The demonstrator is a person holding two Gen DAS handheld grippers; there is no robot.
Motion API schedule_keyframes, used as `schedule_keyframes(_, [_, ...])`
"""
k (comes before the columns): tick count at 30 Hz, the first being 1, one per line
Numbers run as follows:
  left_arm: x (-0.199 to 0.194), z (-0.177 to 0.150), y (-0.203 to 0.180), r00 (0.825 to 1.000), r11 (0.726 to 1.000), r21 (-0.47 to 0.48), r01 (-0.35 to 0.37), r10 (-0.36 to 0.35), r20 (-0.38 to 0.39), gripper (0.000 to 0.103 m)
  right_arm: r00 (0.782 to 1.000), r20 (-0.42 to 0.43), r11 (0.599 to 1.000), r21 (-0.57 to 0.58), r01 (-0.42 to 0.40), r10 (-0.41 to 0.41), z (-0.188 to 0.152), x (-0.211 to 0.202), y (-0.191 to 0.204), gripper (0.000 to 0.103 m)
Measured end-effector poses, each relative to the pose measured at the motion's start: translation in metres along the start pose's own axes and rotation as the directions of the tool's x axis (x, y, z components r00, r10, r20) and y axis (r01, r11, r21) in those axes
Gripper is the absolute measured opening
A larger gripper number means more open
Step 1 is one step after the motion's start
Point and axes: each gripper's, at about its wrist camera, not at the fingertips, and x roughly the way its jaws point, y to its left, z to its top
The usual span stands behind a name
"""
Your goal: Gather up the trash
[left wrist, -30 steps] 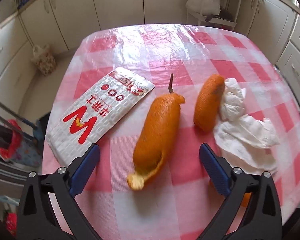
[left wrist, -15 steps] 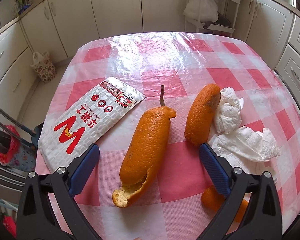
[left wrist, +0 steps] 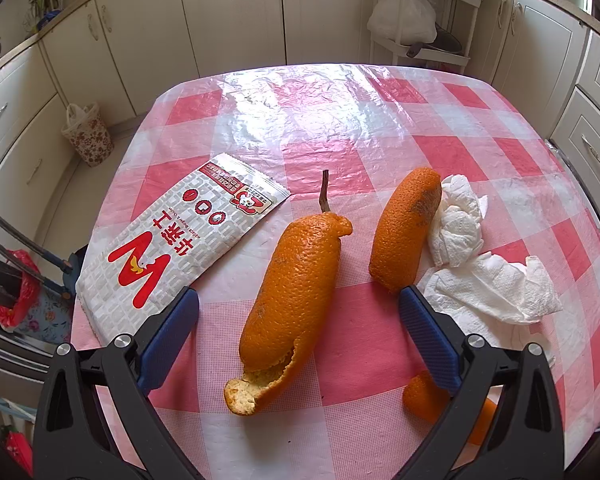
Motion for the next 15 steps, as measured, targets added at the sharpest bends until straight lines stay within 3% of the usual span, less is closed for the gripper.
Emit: schedule_keyframes(15, [0.0, 0.0, 0.0, 1.0, 1.0, 0.0, 0.0, 0.0, 0.0, 0.096, 0.997, -0.025, 0.996, -0.052, 0.068, -0.069, -0.001, 0.013, 0.01, 0.084])
